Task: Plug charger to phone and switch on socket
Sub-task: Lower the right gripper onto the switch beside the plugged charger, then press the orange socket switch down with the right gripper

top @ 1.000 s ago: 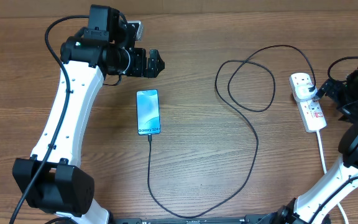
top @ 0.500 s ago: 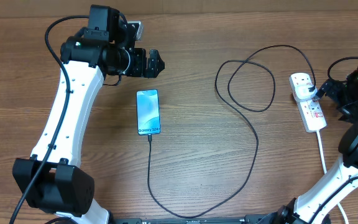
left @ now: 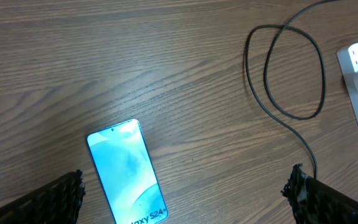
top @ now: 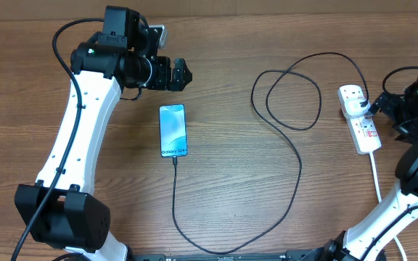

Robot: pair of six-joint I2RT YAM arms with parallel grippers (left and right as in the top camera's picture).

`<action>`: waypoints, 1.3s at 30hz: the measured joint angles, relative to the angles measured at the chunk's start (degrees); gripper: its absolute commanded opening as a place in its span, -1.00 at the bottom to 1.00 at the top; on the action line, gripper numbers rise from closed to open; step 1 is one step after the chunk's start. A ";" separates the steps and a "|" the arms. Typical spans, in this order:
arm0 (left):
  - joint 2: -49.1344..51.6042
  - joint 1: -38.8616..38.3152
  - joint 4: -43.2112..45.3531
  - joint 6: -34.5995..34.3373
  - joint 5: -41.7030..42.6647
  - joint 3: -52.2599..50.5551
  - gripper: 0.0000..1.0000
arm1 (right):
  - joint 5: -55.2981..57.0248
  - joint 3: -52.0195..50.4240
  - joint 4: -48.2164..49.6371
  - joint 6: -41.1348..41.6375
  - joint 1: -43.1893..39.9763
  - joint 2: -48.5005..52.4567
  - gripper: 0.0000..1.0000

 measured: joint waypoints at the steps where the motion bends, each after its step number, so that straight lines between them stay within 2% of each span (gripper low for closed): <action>1: 0.00 0.00 -0.04 0.02 0.00 0.00 0.99 | -0.02 0.00 0.02 -0.02 0.00 0.00 0.99; 39: 0.00 0.00 -0.50 1.25 0.02 0.00 0.99 | -1.33 -1.16 -0.02 0.00 -0.35 0.00 0.99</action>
